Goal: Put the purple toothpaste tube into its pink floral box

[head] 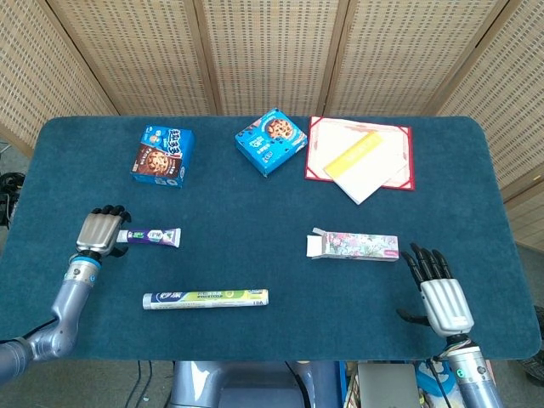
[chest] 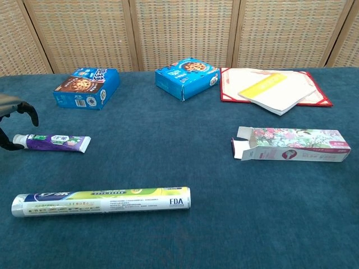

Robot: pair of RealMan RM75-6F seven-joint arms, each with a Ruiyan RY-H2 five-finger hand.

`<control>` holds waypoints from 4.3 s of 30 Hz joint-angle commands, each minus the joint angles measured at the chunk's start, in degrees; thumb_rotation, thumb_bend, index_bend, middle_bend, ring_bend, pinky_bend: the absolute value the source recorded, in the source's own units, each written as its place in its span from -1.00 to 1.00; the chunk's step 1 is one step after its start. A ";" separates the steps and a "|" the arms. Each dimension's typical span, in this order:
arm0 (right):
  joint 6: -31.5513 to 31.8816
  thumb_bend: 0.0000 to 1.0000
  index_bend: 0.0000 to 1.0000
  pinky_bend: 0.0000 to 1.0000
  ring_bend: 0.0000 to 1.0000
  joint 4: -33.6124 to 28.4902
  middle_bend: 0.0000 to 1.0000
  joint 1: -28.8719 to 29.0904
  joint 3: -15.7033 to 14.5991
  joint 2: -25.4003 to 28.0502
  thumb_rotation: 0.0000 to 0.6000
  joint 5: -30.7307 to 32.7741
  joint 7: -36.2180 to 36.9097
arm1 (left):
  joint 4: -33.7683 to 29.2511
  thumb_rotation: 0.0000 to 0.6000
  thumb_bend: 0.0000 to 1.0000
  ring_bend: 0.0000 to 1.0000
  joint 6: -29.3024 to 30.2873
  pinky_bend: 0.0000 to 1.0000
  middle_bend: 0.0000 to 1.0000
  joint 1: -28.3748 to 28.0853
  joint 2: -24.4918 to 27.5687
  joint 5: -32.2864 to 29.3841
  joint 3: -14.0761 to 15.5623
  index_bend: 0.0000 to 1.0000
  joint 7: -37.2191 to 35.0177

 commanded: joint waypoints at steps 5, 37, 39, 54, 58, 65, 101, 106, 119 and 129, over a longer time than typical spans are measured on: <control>-0.07 -0.76 -1.00 -1.00 -1.00 0.07 -1.00 -0.02 0.11 0.11 1.00 0.28 0.35 | 1.24 1.00 -0.46 -0.67 -0.78 -0.56 -0.59 -1.31 -1.59 -1.98 0.37 -0.36 1.36; 0.44 -0.76 -1.00 -1.00 -1.00 0.42 -1.00 -0.20 0.54 0.43 1.00 0.58 1.61 | 4.73 1.00 -0.46 -0.43 0.04 -0.39 -0.31 -4.06 -5.96 -3.75 2.49 0.02 3.38; 0.47 -0.76 -1.00 -1.00 -1.00 0.45 -1.00 -0.19 0.56 0.42 1.00 0.55 1.64 | 5.19 1.00 -0.46 -0.36 0.41 -0.34 -0.22 -4.04 -6.31 -3.37 2.67 0.12 3.34; 0.78 -0.76 -1.00 -1.00 -1.00 0.72 -1.00 -0.29 0.75 0.28 1.00 0.63 1.85 | 8.95 1.00 -0.28 -0.01 5.63 -0.08 0.21 -3.06 -8.51 5.97 2.48 0.60 -4.48; 0.98 -0.76 -1.00 -1.00 -1.00 0.67 -1.00 -0.38 0.76 0.28 1.00 0.57 1.97 | 8.63 1.00 -0.28 0.01 6.95 -0.06 0.23 -2.98 -8.14 8.67 2.36 0.63 -6.50; 1.17 -0.76 -1.00 -1.00 -1.00 0.60 -1.00 -0.49 0.92 0.13 1.00 0.81 1.96 | 7.23 1.00 -0.27 0.03 9.65 -0.04 0.26 -3.13 -6.43 13.82 2.44 0.67 -8.75; -24.10 -0.76 -0.98 -1.00 -1.00 -3.79 -1.00 19.65 11.77 -1.39 1.00 32.48 -19.19 | -7.78 1.00 -0.26 0.05 15.23 -0.03 0.27 -2.85 5.92 23.96 0.99 0.68 -11.90; -25.75 -0.76 -0.92 -1.00 -1.00 0.69 -1.00 21.87 11.51 -3.82 1.00 35.78 -19.07 | -8.12 1.00 -0.26 0.05 15.37 -0.03 0.27 -2.74 6.26 24.57 1.03 0.69 -12.03; -26.71 -0.76 -0.79 -1.00 -1.00 7.50 -1.00 23.51 9.49 -7.71 1.00 37.34 -16.81 | -8.25 1.00 -0.26 0.05 14.82 -0.03 0.27 -2.83 6.39 24.49 0.70 0.68 -12.01; -27.46 -0.76 -0.72 -1.00 -1.00 11.24 -1.00 24.99 9.13 -10.04 1.00 36.72 -14.55 | -8.37 1.00 -0.26 0.05 14.43 -0.03 0.27 -2.86 6.18 24.49 0.68 0.68 -11.83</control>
